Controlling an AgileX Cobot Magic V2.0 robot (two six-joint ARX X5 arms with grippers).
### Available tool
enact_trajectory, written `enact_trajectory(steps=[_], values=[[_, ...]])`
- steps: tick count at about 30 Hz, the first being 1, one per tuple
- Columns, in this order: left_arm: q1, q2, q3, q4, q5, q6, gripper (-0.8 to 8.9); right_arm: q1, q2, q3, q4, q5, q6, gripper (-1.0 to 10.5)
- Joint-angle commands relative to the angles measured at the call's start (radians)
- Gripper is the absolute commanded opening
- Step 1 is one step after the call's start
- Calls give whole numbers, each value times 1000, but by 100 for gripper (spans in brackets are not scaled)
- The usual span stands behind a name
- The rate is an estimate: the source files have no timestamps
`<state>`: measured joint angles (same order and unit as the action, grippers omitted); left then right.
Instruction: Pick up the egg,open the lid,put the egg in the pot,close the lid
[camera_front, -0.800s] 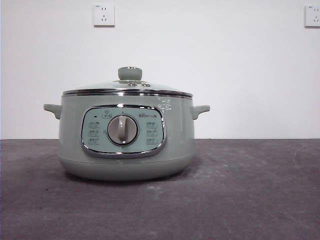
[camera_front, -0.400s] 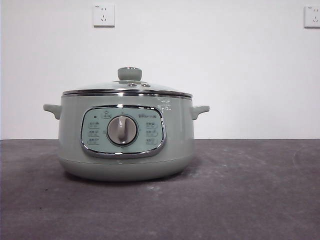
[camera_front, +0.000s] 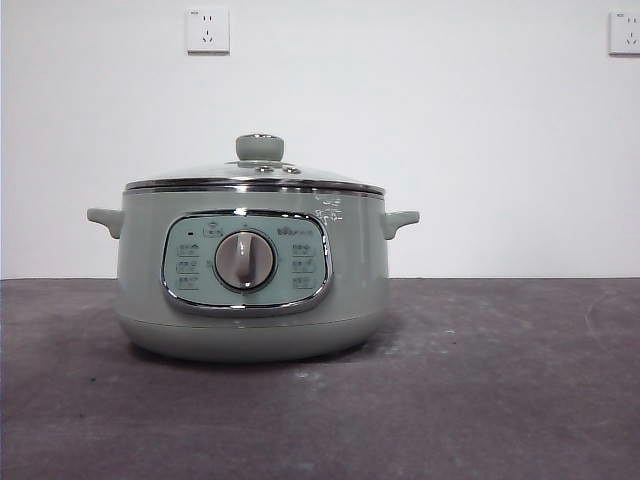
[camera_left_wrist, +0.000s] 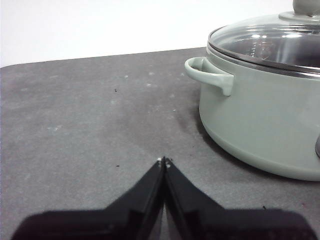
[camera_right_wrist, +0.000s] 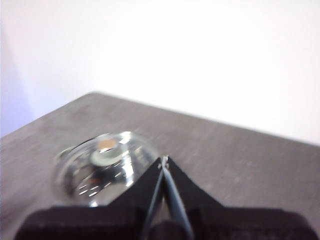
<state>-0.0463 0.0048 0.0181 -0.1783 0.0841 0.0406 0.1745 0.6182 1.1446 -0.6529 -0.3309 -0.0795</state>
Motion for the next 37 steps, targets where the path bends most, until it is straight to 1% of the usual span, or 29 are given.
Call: enact_trajectory(steps=[1,4,8,10,15,21,26,32,34,36,37], values=[[3,-3,-15,4,-3,-5,-3,-28,-105,-239,198,0,-7,0],[3,-3,-15,4,-3,-5,-3,-38,-201,-435,346,0,-2,0],[3,-3,-15,4,-3,-5,-3,-38,-307,-661,504,8,12,0],[3,-3,-15,4,-3,-5,-3,-37,-357,-756,551,49,29,0],[3,-3,-15,5,-3,-5,-3,-37,-473,-958,625,146,103,0],[3,-3,-15,5,-3,-5,-3,-37,-561,-1086,628,155,116,0],[3,-3,-15,4,-3,-5,-3,-37,-589,-1135,613,155,125,0],[3,-3,-15,4,-3,-5,-3,-37,-617,-1139,488,155,127,0],[3,-3,-15,5,-3,-5,-3,-37,-617,-1139,482,153,127,0],[3,-3,-15,4,-3,-5,-3,-36,-617,-1139,483,153,143,0],[3,-3,-15,5,-3,-5,-3,-36,-617,-1139,483,153,166,0]])
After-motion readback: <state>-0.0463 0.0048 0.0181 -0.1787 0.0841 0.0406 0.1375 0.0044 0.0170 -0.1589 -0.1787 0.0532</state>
